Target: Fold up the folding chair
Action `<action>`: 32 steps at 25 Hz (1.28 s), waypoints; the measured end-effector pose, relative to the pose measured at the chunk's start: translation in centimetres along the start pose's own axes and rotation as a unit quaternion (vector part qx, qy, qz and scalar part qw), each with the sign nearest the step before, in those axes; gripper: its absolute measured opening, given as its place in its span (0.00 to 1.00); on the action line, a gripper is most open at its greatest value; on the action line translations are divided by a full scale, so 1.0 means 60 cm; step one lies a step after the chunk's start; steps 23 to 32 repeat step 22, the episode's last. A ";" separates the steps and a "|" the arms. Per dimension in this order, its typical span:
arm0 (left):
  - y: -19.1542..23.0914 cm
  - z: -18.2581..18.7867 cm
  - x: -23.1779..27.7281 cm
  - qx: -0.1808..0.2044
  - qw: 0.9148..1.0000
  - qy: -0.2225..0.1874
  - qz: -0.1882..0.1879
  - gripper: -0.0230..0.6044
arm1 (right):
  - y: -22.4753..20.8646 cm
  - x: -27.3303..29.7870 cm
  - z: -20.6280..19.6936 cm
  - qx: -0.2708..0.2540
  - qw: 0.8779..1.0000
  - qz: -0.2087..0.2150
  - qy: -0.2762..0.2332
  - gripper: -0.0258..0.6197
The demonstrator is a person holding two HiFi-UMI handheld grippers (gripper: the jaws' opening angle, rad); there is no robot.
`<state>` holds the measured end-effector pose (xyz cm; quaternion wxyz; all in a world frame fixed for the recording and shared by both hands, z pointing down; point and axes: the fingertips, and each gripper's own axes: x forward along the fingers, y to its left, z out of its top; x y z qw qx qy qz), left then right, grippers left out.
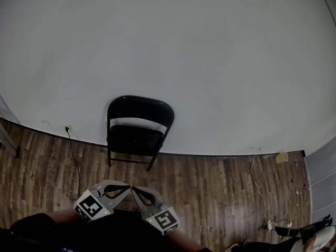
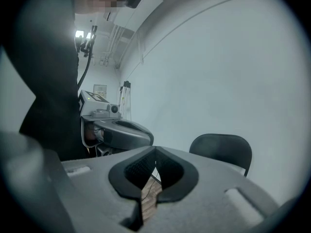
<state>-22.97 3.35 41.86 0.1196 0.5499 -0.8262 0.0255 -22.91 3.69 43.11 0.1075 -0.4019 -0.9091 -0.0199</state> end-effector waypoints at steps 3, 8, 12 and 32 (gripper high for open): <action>-0.001 0.004 -0.001 0.000 1.000 0.002 -0.002 0.04 | 0.001 0.001 -0.005 0.001 1.000 0.001 0.003 0.04; -0.006 0.000 0.001 0.002 1.000 0.003 -0.004 0.04 | 0.003 -0.005 -0.001 -0.001 1.000 -0.001 0.005 0.04; -0.001 -0.008 0.003 -0.001 1.000 0.002 -0.003 0.04 | 0.000 -0.001 -0.008 -0.001 1.000 -0.004 0.006 0.04; -0.003 -0.015 -0.013 -0.016 1.000 0.007 -0.002 0.04 | 0.010 -0.001 -0.010 0.006 1.000 -0.008 0.015 0.04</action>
